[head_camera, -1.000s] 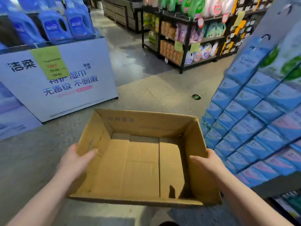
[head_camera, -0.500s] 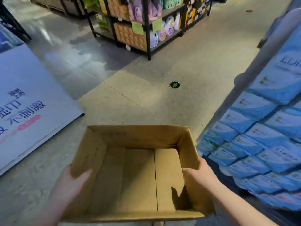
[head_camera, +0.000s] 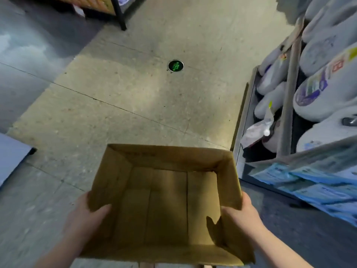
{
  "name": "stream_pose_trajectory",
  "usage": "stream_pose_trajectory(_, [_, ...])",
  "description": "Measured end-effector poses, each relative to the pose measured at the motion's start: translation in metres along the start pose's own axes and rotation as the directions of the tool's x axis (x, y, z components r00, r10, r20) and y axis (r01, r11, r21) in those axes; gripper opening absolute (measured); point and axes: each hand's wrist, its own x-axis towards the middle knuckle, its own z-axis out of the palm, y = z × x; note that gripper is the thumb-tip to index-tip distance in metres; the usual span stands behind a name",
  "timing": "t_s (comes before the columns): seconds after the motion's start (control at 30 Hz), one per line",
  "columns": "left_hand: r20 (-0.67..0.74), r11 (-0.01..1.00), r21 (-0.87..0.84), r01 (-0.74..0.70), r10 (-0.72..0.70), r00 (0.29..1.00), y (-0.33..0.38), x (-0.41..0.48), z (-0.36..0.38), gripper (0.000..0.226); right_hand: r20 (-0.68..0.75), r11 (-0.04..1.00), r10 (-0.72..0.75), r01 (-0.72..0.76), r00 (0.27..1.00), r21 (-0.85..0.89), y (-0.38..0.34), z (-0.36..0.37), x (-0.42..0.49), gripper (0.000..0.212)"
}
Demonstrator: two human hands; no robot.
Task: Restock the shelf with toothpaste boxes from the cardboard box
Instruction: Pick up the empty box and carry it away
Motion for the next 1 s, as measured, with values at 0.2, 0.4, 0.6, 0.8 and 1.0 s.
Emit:
stream_pose_trajectory(0.2, [0.100,0.993,0.110,-0.038,0.027,0.995,-0.001,0.141,0.061,0.076,-0.038,0.992,0.071,-0.066,0.997,0.111,0.026,0.064,0.096,0.069])
stream_pose_trajectory(0.4, [0.183,0.987,0.139,-0.077,0.051,0.982,-0.018,0.247,0.137,0.064,-0.064,0.957,0.164,-0.143,0.984,0.252,0.071,0.117,0.201,0.062])
stream_pose_trajectory(0.6, [0.215,0.986,0.153,-0.063,0.029,0.976,-0.046,0.344,0.197,0.052,-0.001,0.903,0.227,-0.210,0.974,0.375,0.113,0.165,0.305,0.072])
stream_pose_trajectory(0.8, [0.199,0.993,0.106,-0.048,0.027,0.980,-0.062,0.383,0.240,0.058,0.023,0.910,0.199,-0.194,0.980,0.366,0.131,0.187,0.350,0.053])
stream_pose_trajectory(1.0, [0.178,0.988,0.120,-0.094,0.072,0.981,-0.074,0.393,0.250,0.059,-0.001,0.924,0.183,-0.171,0.983,0.341,0.135,0.194,0.362,0.061])
